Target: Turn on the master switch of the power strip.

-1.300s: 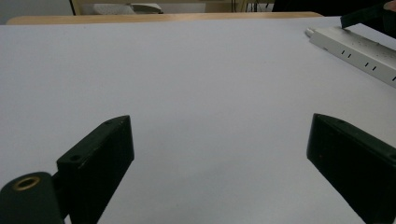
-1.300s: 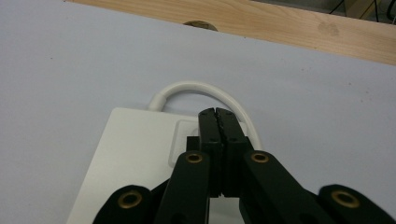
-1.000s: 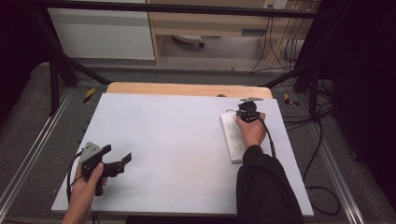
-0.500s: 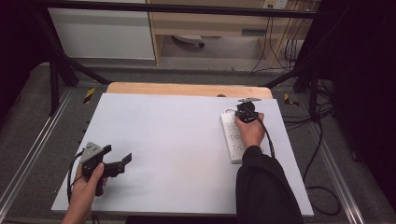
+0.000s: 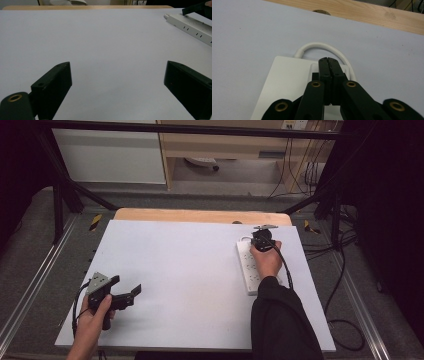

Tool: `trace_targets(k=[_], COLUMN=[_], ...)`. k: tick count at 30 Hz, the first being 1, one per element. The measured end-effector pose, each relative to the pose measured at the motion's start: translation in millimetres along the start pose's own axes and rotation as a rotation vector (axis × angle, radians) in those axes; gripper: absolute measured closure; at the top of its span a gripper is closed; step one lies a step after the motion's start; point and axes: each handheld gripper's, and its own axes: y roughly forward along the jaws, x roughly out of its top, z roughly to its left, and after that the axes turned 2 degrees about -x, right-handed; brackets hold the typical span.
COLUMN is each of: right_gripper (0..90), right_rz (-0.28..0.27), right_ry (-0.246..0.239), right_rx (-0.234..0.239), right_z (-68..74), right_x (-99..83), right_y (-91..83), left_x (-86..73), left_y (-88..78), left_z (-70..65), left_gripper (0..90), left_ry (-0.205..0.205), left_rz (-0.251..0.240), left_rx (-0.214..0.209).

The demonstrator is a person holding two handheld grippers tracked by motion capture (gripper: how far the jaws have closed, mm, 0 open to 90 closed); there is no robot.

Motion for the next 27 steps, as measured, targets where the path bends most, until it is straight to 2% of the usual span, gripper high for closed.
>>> trace_targets(k=[27], right_gripper=[90.0], right_rz=[0.011], right_ry=[0.012], right_rx=[-0.003], right_z=[0.6], right_x=[0.4], right_y=[0.7], left_x=[-0.7], left_y=[0.8], left_z=[-0.4], left_gripper=[8.2], left_ry=[0.002], left_rz=[0.012], left_rx=[0.004])
